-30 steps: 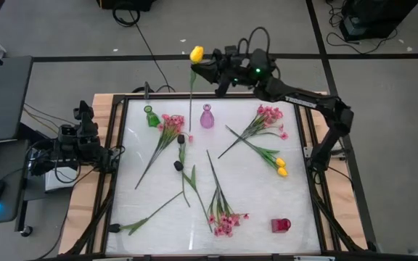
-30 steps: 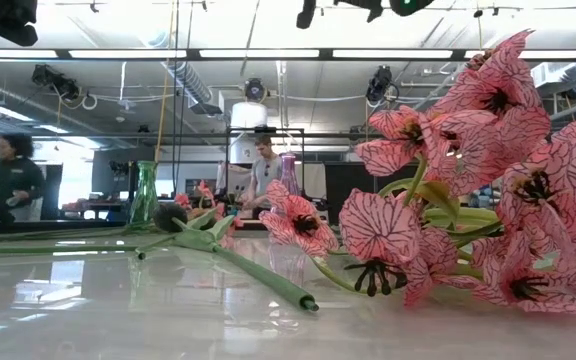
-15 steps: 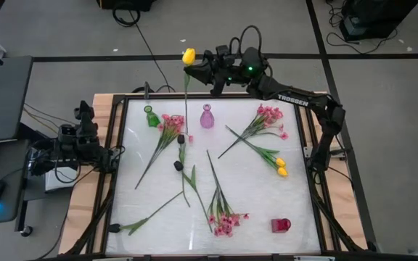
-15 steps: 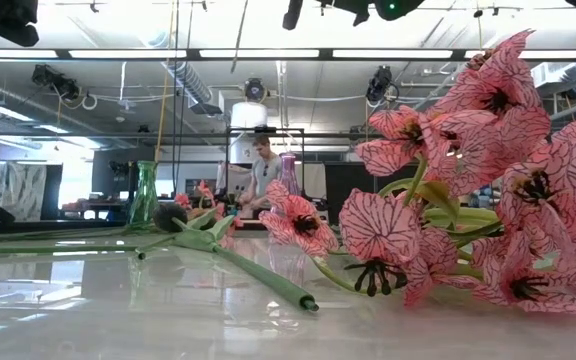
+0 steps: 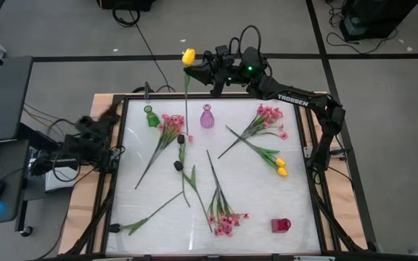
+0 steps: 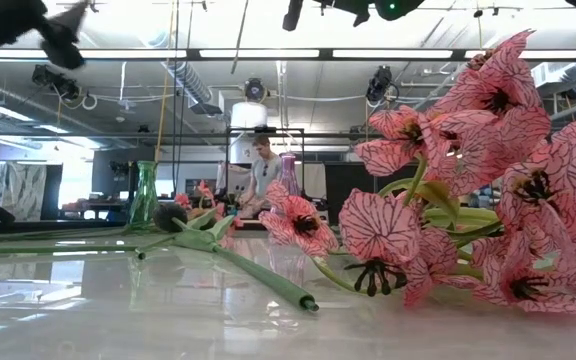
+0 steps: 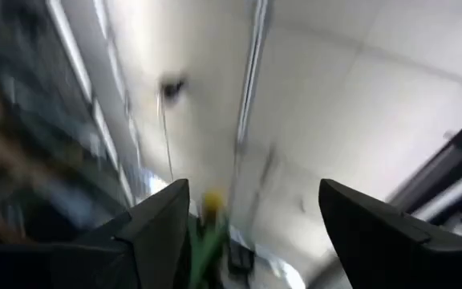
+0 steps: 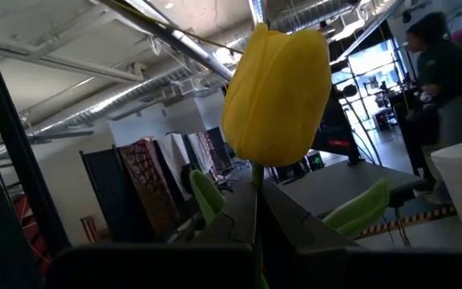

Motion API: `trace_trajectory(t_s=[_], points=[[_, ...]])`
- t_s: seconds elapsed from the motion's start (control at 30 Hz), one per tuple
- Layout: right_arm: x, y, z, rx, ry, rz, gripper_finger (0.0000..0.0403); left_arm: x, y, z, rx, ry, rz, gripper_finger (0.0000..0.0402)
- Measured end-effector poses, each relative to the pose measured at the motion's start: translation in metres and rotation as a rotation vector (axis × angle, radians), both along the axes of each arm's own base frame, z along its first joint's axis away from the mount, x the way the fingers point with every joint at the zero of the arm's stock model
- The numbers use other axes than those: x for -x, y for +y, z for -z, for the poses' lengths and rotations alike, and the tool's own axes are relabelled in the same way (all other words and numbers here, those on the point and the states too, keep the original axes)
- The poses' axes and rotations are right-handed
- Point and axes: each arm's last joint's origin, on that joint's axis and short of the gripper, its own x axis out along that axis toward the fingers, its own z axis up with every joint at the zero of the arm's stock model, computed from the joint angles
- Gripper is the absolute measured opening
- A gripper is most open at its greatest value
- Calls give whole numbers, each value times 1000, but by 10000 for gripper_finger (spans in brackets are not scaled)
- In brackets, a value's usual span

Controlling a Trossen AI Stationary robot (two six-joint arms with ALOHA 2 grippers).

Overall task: Sort flowers into vase by color
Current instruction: Put the bottom yellow flower into the green vase

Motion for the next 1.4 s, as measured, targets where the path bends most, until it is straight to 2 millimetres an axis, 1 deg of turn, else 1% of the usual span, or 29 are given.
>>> trace_trajectory(t_s=[0.07,0.17,0.27,0.33,0.4,0.43,0.53,0.67,0.77,0.9,1.03,1.2,1.3,1.4], points=[[0,0,0,0,0,0,14,-10,0,7,21,95,81,283],[0,0,0,0,0,0,14,-23,0,21,127,237,200,283],[0,0,1,-3,7,-1,14,-30,-1,32,194,361,283,283],[0,0,1,-7,14,-1,14,-31,-1,29,208,449,290,283],[0,0,2,-10,21,-1,14,-29,-1,18,191,515,267,283],[-1,0,2,-12,24,-1,14,-27,-1,9,171,539,249,283],[-1,0,2,-12,25,-1,14,-23,-2,-18,96,643,182,283],[-1,0,2,-13,26,-1,14,-22,-2,-60,-24,805,90,283],[-1,0,2,-13,26,-2,14,-34,-1,-84,-99,944,44,283],[-3,5,2,-14,26,-12,14,-56,1,-110,-173,1043,6,283],[-6,12,2,-13,25,-30,14,-80,3,-121,-212,1112,-12,283],[-9,22,2,-10,24,-54,14,-106,8,-121,-163,1165,-9,283],[-12,29,2,-7,24,-71,14,-118,13,-120,-131,1145,-17,283],[-14,35,2,1,24,-85,14,-127,15,-124,-120,1070,-28,283]])
